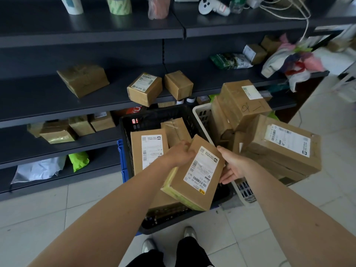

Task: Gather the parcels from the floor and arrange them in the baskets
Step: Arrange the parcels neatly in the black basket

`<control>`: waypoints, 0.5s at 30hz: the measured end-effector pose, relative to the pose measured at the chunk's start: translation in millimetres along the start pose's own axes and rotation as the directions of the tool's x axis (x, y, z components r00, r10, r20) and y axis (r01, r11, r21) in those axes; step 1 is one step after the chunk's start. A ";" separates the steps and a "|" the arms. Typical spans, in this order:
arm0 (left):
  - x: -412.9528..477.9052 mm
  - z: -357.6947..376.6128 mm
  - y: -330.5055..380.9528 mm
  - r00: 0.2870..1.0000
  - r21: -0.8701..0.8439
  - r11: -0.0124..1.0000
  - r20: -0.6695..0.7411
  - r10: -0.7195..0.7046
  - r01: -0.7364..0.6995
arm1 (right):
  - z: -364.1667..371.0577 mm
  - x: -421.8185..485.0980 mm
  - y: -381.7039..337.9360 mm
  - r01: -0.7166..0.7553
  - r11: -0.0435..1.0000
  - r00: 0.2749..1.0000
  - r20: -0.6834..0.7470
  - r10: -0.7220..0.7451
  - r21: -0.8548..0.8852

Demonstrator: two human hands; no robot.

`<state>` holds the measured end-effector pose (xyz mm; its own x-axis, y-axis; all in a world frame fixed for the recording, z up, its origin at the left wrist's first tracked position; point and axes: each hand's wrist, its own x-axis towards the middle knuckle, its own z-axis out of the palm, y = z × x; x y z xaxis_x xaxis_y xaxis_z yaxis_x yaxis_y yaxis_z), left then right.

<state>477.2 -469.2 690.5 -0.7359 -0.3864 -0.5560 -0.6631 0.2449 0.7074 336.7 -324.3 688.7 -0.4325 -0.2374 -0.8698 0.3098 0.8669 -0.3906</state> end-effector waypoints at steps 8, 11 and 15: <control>12.2 -14.2 -0.4 0.977 -0.135 0.986 0.199 -0.072 0.100 | 12.9 16.3 -55.2 0.285 0.875 0.935 -0.086 -0.343 -0.391; 14.2 -13.3 1.9 0.975 -0.222 0.969 0.212 -0.065 0.113 | 4.4 31.9 -68.8 0.250 0.792 0.942 -0.047 -0.331 -0.558; 13.2 -19.8 1.9 0.975 -0.277 0.944 0.182 -0.128 0.176 | -10.5 47.5 -91.3 0.179 0.741 0.983 0.151 -0.107 -0.647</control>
<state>468.9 -491.5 693.2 -0.6575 -0.2459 -0.7122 -0.7177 -0.0834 0.6913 278.9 -410.2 686.2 -0.3306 -0.3917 -0.8587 -0.3954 0.8836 -0.2508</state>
